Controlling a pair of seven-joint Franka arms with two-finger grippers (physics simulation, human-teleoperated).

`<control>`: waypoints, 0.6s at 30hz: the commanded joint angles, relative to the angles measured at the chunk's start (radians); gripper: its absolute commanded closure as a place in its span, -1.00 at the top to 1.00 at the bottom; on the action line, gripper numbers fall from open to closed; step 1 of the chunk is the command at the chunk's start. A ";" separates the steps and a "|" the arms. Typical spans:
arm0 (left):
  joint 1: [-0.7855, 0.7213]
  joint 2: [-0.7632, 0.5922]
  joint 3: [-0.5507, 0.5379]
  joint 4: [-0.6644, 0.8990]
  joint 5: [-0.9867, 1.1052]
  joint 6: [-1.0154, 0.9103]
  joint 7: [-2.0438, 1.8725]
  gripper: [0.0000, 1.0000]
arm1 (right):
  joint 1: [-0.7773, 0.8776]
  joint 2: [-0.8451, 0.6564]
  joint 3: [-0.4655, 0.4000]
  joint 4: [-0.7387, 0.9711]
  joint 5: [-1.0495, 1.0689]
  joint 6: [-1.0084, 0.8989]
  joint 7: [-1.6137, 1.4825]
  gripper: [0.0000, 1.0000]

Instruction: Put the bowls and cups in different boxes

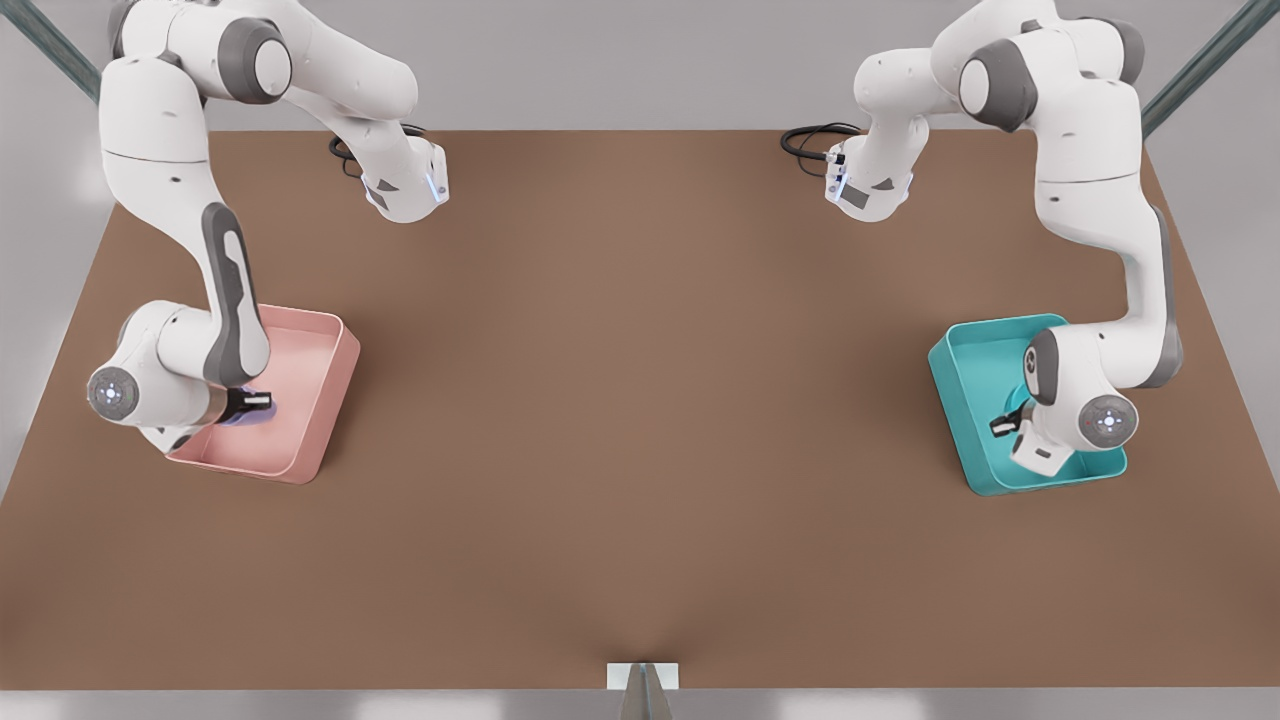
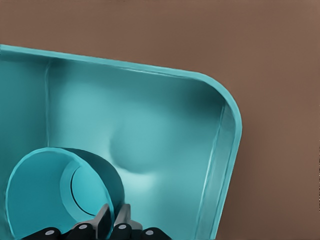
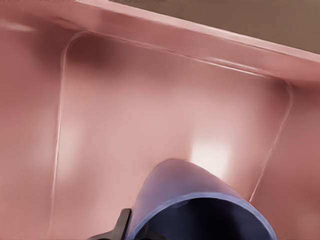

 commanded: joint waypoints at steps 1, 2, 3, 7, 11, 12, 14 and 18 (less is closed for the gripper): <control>-0.003 -0.003 -0.001 0.002 -0.002 0.075 0.092 0.76 | 0.000 0.008 0.001 -0.002 -0.003 0.089 -0.132 -0.57; -0.006 -0.022 -0.001 0.005 -0.002 0.052 0.094 1.00 | 0.000 0.020 0.001 0.000 -0.003 0.089 -0.132 0.08; -0.021 -0.054 -0.001 0.013 -0.002 -0.004 0.094 1.00 | 0.000 0.020 0.001 0.000 -0.004 0.084 -0.136 1.00; -0.049 -0.155 -0.174 0.353 -0.028 -0.639 0.097 1.00 | 0.000 0.005 0.007 0.000 -0.003 0.037 -0.138 1.00; -0.125 -0.327 -0.232 0.421 -0.149 -0.735 0.104 1.00 | 0.010 -0.095 0.029 0.001 0.001 -0.114 -0.138 1.00; -0.125 -0.328 -0.242 0.430 -0.146 -0.768 0.106 1.00 | 0.010 -0.124 0.036 0.004 0.014 -0.158 -0.138 1.00; -0.125 -0.355 -0.237 0.453 -0.143 -0.793 0.109 1.00 | 0.019 -0.247 0.079 0.049 0.036 -0.360 -0.123 1.00; -0.128 -0.333 -0.240 0.459 -0.142 -0.784 0.107 1.00 | 0.246 -0.253 0.152 0.470 0.040 -0.848 0.420 1.00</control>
